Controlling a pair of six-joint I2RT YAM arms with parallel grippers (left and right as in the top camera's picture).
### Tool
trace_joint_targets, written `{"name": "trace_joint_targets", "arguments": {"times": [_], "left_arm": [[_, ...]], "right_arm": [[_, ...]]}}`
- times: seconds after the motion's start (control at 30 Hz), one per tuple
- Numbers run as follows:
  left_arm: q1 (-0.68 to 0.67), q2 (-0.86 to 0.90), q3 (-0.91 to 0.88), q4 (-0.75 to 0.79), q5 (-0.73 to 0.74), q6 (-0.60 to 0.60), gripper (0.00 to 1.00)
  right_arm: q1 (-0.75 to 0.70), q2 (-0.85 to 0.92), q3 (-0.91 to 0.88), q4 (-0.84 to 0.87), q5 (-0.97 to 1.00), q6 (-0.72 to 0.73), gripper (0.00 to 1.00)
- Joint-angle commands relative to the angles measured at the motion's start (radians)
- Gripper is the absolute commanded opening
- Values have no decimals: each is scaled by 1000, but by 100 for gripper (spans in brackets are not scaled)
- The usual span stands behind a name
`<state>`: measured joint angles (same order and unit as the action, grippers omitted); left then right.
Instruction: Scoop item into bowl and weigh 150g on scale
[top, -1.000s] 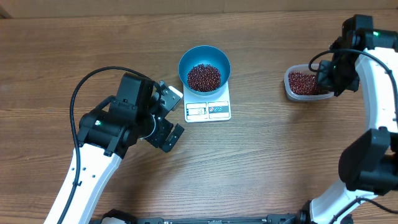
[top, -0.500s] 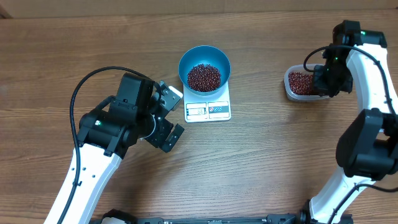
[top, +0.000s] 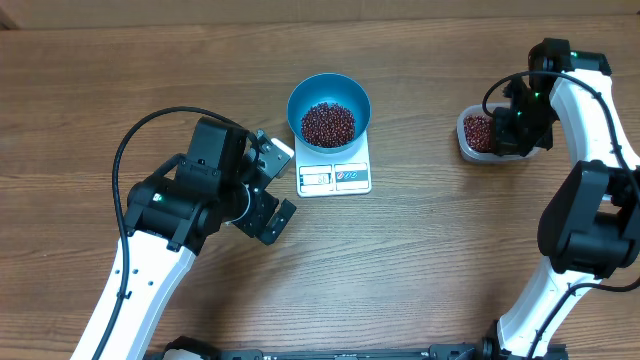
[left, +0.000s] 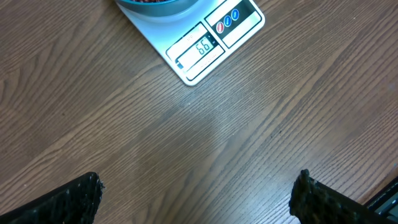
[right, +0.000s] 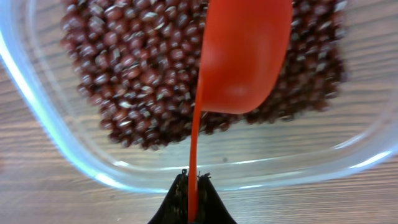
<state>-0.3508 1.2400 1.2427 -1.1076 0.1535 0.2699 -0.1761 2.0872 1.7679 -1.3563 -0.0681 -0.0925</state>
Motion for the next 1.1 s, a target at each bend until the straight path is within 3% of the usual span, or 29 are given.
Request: {"name": "trace_joint_targets", "arguments": {"times": [0.0,0.73,1.07], "left_arm": [[4,2,23,1,0,22,100],[4,2,23,1,1,22,100],[4,2,23,1,0,22,100]], "right_arm": [[-2,11,20,-11,-84,-26,4],[-115,12,19,-29,-452,-48,4],[-198,12,18,-61,-484,-62,4]]}}
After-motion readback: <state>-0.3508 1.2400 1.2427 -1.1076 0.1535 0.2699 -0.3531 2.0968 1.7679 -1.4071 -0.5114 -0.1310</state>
